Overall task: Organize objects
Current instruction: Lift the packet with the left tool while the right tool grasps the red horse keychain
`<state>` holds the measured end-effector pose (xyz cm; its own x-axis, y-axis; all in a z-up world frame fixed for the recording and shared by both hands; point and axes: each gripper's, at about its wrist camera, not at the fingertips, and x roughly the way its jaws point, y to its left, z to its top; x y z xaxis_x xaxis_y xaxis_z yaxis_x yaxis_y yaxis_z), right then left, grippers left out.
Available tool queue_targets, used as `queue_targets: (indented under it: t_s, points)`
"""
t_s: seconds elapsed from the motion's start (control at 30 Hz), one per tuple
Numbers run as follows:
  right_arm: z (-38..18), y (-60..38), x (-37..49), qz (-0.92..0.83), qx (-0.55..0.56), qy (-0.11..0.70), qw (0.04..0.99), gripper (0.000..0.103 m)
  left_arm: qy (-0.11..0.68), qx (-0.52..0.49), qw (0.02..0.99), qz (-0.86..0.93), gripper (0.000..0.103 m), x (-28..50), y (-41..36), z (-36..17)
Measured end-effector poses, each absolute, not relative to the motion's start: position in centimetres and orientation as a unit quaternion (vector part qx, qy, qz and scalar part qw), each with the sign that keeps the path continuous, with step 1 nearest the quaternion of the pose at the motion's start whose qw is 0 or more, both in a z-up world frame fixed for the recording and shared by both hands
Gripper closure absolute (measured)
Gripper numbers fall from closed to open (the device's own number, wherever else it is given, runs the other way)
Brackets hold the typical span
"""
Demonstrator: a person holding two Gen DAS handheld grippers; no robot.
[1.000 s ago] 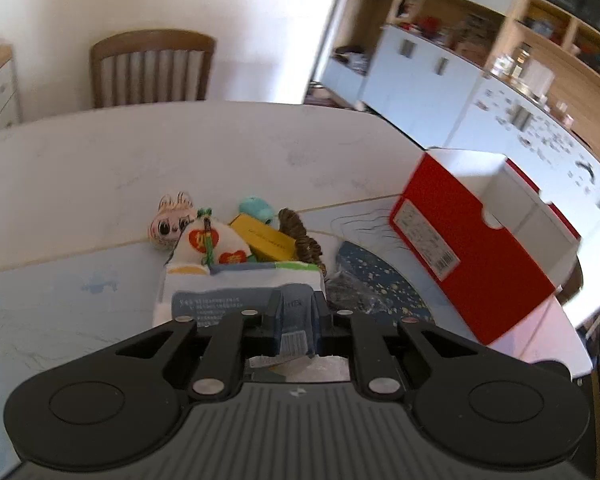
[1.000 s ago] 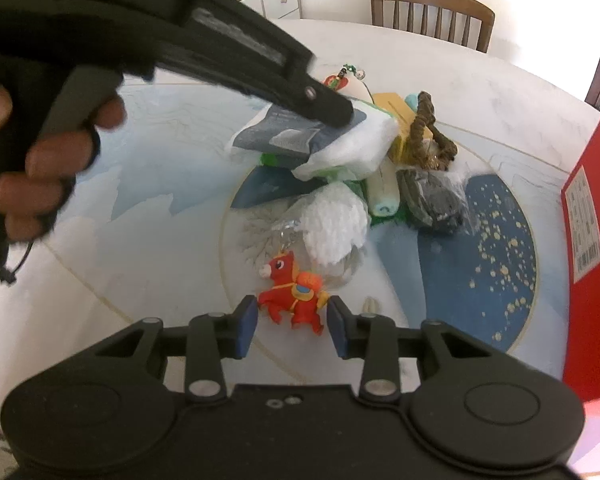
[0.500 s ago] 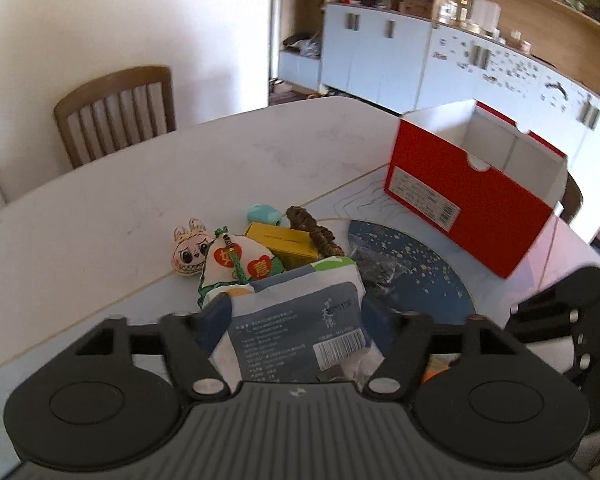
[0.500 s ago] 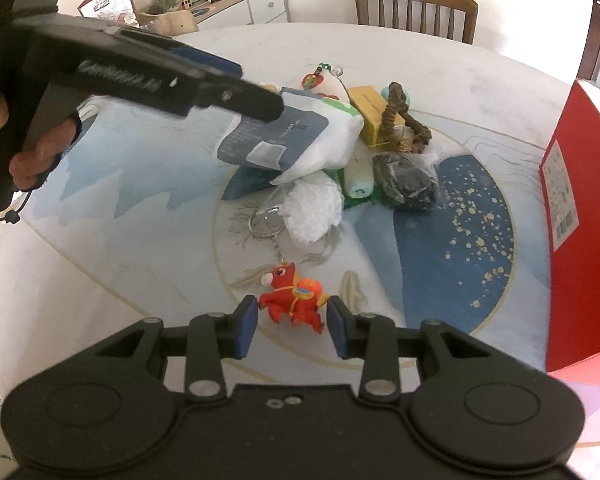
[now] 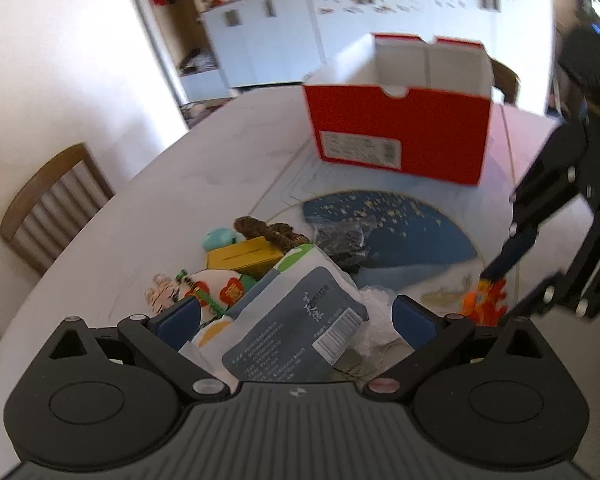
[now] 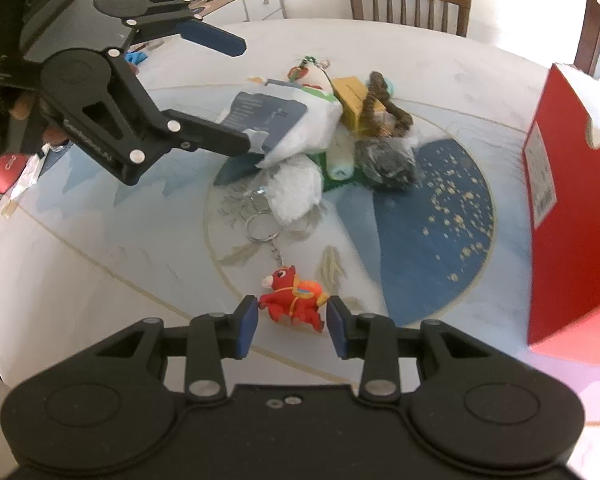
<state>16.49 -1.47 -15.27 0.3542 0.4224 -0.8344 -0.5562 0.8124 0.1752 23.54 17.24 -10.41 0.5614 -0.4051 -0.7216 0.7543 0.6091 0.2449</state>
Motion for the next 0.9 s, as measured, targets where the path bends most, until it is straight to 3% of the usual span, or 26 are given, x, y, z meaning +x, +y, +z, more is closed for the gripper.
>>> queue_targets:
  t_s: [0.27,0.7,0.83,0.9]
  points:
    - [-15.5,-1.8,16.5,0.292,-0.069,0.493,0.817,0.067,0.325,0.357,0.778,-0.403,0.001,25.0,16.5,-11.5]
    - [-15.3,-2.3,16.4,0.291,-0.065,0.492,0.818,0.067,0.349,0.359,0.769,-0.397,0.001,26.1,16.3,-13.4]
    - [-15.1,-2.4,16.3,0.296,-0.064,0.489,0.818,0.067,0.359,0.338,0.784,-0.377,0.024,26.0,16.7,-13.1]
    - [-14.9,-2.6,16.3,0.298,-0.061,0.486,0.819,0.068,0.367,0.329,0.789,-0.366,0.030,25.9,16.8,-13.2]
